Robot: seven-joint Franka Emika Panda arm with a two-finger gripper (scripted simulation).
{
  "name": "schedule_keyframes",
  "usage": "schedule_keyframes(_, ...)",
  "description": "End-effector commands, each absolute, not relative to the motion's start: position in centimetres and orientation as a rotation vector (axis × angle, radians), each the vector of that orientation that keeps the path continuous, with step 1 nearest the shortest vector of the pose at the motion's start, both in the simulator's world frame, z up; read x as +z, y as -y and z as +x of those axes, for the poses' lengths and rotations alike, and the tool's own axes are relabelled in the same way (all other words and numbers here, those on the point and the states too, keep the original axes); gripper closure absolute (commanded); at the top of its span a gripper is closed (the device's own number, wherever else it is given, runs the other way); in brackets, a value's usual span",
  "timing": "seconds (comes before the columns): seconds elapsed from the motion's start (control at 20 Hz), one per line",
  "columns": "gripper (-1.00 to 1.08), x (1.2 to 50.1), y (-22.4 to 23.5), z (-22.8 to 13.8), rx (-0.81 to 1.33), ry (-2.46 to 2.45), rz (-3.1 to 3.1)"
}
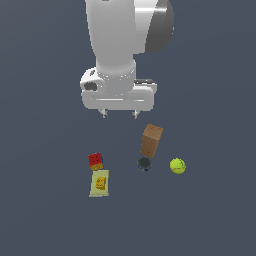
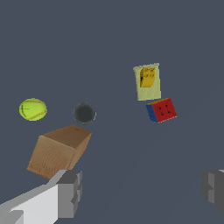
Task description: Pick up a designated object from a clutter of objects.
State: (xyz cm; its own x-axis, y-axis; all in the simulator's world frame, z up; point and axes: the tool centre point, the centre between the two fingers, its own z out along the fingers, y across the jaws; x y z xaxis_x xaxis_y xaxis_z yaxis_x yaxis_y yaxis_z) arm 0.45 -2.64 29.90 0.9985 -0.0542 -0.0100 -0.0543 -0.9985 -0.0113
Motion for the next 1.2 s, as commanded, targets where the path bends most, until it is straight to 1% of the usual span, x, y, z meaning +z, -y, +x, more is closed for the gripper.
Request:
schedule_keyframes(0.0, -0.92, 29.9, 2.6, 0.4, 0.015, -0.085, -3.129)
schedule_keyframes(0.5, -0.92, 30.9, 0.2, 0.7, 0.015, -0.024, -3.131)
schedule_keyframes(0.85, -0.92, 30.7, 0.4, 1.0, 0.015, -0.027, -3.131)
schedule_keyframes(1.15, -0.92, 29.5, 1.0, 2.4, 0.013, -0.029, -3.129)
